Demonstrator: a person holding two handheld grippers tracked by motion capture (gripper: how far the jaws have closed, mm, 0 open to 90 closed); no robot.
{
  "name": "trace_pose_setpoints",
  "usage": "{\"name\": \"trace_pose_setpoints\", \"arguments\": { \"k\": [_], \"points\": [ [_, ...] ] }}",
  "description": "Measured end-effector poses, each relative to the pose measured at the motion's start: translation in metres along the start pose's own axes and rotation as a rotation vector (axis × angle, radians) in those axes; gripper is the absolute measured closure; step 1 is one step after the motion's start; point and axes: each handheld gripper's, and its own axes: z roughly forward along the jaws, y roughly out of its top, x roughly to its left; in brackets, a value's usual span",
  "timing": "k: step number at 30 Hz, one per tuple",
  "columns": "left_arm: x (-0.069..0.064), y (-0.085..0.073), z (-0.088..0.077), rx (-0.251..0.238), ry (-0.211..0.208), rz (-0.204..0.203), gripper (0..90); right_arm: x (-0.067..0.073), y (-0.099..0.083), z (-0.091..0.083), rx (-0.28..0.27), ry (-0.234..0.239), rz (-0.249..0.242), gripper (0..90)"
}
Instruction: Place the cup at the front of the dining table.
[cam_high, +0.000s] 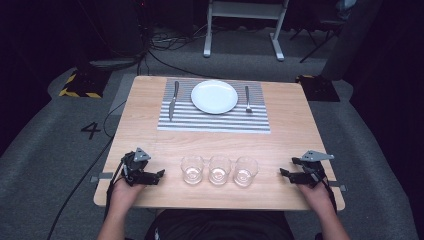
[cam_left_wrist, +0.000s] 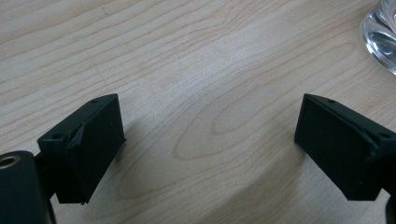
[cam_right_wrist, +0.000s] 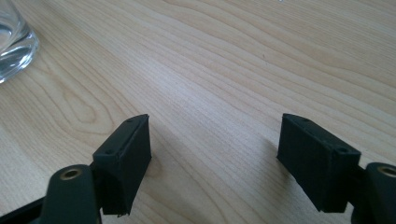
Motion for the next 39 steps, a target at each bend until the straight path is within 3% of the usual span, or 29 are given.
{"name": "trace_pose_setpoints", "arguments": {
  "k": [15,19,22,23,29,36,39],
  "points": [
    [0.003,0.001,0.001,-0.001,-0.011,0.018,9.6,-0.001,0.0,0.0,-0.001,-0.004,-0.002,26.1],
    [0.002,0.004,0.0,0.022,-0.015,0.002,9.2,-0.001,0.0,0.0,0.0,-0.005,-0.001,26.1],
    [0.002,0.006,0.0,0.027,-0.036,-0.05,9.2,-0.001,0.0,0.0,-0.001,-0.005,-0.001,26.2],
    [0.002,0.006,0.0,0.027,-0.036,-0.05,9.6,-0.001,0.0,0.0,-0.001,-0.005,-0.001,26.2],
    [-0.002,0.014,-0.009,0.056,-0.034,-0.006,11.5,0.0,0.0,0.0,0.001,-0.003,0.001,26.7],
    [-0.016,0.028,-0.022,0.021,-0.056,0.047,13.9,0.0,0.0,0.0,0.001,-0.003,0.001,26.6],
    [-0.021,0.033,-0.029,-0.007,-0.077,0.05,13.9,-0.001,0.0,0.0,-0.001,-0.003,-0.002,26.6]
  ]
}}
